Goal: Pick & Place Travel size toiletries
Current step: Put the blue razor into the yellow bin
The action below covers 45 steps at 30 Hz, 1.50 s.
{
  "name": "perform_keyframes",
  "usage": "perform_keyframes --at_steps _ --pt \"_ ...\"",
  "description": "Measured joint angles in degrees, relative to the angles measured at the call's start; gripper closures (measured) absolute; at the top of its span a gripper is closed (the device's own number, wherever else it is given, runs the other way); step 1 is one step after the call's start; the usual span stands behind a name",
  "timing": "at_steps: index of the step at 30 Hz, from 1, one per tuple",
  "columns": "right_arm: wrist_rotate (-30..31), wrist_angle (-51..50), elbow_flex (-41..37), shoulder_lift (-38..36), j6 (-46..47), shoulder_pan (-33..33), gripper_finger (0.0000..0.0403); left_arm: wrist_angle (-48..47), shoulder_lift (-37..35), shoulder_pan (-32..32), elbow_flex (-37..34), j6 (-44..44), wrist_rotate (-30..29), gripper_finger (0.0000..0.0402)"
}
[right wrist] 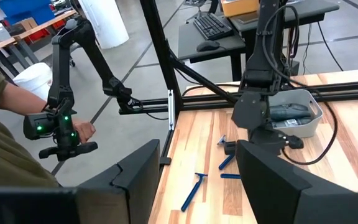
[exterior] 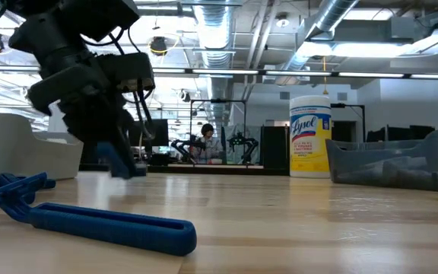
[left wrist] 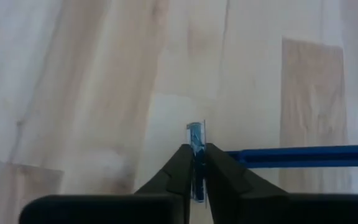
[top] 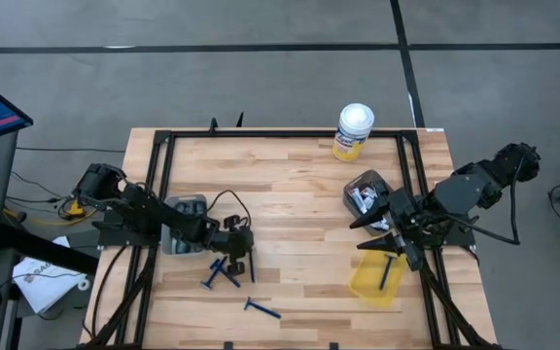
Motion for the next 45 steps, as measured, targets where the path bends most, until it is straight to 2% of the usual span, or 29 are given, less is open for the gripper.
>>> perform_keyframes --at_steps 6,10,17,22,29,33,36,40,45 --pt "0.02 -0.20 0.00 0.00 0.01 0.00 0.0198 0.49 -3.57 1.78 0.05 -0.17 -0.36 0.0380" --pt "1.26 -0.58 0.00 0.00 0.65 0.00 0.0198 1.06 -7.13 2.76 0.07 -0.22 -3.38 0.0381" --pt "10.30 -7.10 0.02 0.00 7.69 0.00 0.0198 3.09 -13.88 4.24 0.13 -0.20 -9.60 0.0382" --pt "17.68 -11.05 -0.91 0.66 17.04 -0.56 0.0198 10.24 -17.79 5.55 0.15 0.25 -11.95 0.0382" --pt "17.52 -10.58 -5.49 4.44 33.18 -5.51 0.0198 22.43 -21.39 6.78 0.24 3.65 -12.44 0.0382" --pt "13.16 -7.34 -7.41 8.26 36.17 -9.27 0.0198 30.26 -21.45 6.76 0.24 6.28 -12.24 0.0383" --pt "11.14 -2.03 -7.70 11.51 28.49 -10.87 0.0198 34.07 -21.47 6.76 0.26 6.04 -11.38 0.0383" --pt "10.52 5.37 -6.79 15.47 5.64 -9.99 0.0198 34.54 -21.45 6.76 0.24 1.09 -11.02 0.0383" --pt "16.13 11.45 -5.03 20.67 -18.53 -8.06 0.0206 34.56 -21.43 6.71 0.24 -5.56 -8.41 0.0383"
